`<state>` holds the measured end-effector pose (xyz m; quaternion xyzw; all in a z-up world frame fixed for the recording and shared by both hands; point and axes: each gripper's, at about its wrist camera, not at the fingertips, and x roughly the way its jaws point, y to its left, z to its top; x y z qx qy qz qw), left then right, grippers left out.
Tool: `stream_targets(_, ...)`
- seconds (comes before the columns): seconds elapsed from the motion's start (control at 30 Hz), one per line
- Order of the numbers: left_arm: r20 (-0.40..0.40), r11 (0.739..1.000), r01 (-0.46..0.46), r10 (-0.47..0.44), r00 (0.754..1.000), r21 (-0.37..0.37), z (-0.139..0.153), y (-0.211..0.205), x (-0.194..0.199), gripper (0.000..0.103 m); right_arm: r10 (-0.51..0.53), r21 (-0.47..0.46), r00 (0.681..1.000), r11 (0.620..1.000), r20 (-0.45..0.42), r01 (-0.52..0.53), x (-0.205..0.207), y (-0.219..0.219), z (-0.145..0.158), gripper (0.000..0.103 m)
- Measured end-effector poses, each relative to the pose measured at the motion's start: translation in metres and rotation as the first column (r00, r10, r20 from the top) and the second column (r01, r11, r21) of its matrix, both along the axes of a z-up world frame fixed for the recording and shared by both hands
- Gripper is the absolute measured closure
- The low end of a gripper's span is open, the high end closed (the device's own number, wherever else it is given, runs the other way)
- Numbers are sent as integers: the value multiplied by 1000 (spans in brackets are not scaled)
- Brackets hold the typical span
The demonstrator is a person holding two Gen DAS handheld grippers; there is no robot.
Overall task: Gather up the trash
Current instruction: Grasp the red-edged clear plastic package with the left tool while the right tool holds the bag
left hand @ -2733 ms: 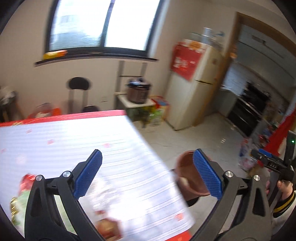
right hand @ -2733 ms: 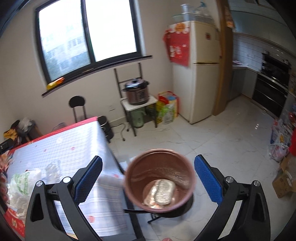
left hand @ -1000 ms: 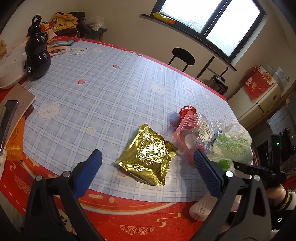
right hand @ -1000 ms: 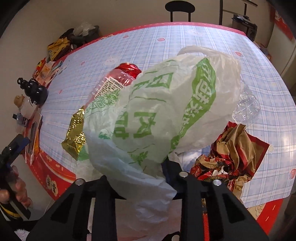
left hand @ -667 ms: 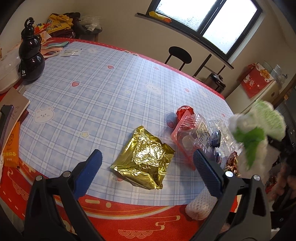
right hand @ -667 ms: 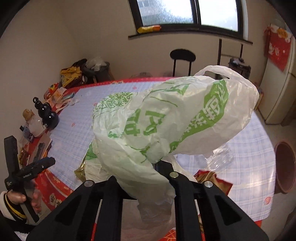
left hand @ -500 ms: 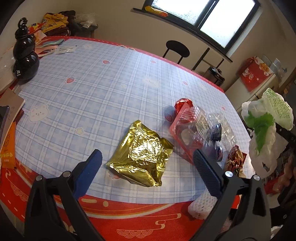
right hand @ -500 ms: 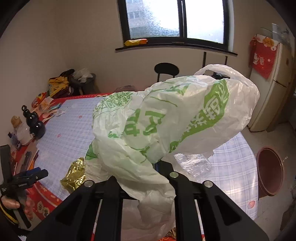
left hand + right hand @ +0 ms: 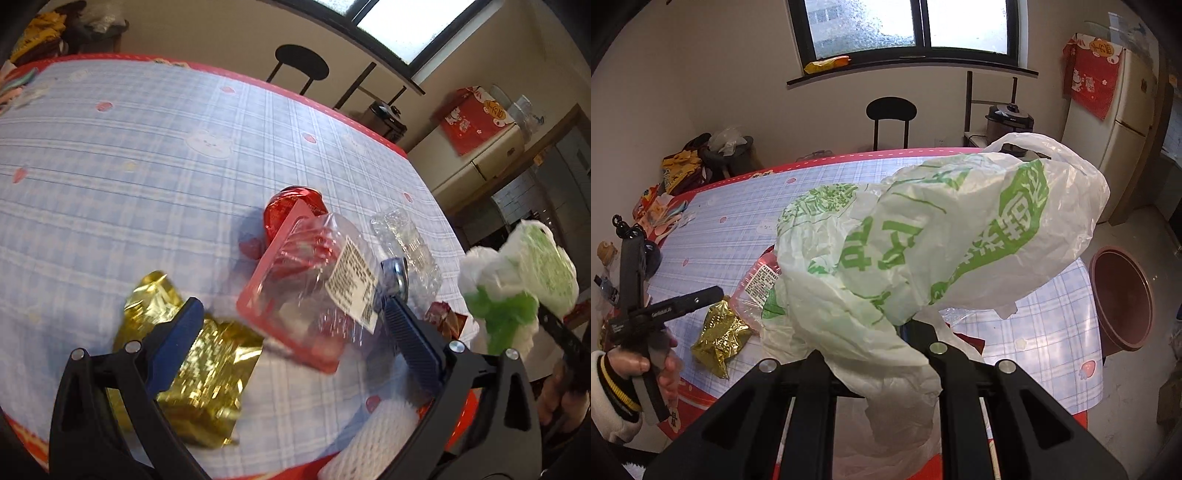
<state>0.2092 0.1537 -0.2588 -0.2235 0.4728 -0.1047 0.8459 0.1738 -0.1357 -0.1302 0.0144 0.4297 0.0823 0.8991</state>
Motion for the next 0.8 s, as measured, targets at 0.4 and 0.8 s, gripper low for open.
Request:
stream_targets(0.4, -58, 1000, 13, -14, 998, -22, -21, -6, 36, 7, -113, 8, 993, 994, -16, 113, -7, -49, -4, 90)
stream_targets(0.8, -139, 995, 23, -37, 990, -99, -54, -13, 51, 7, -84, 21, 996, 996, -27, 84, 5, -42, -8, 89)
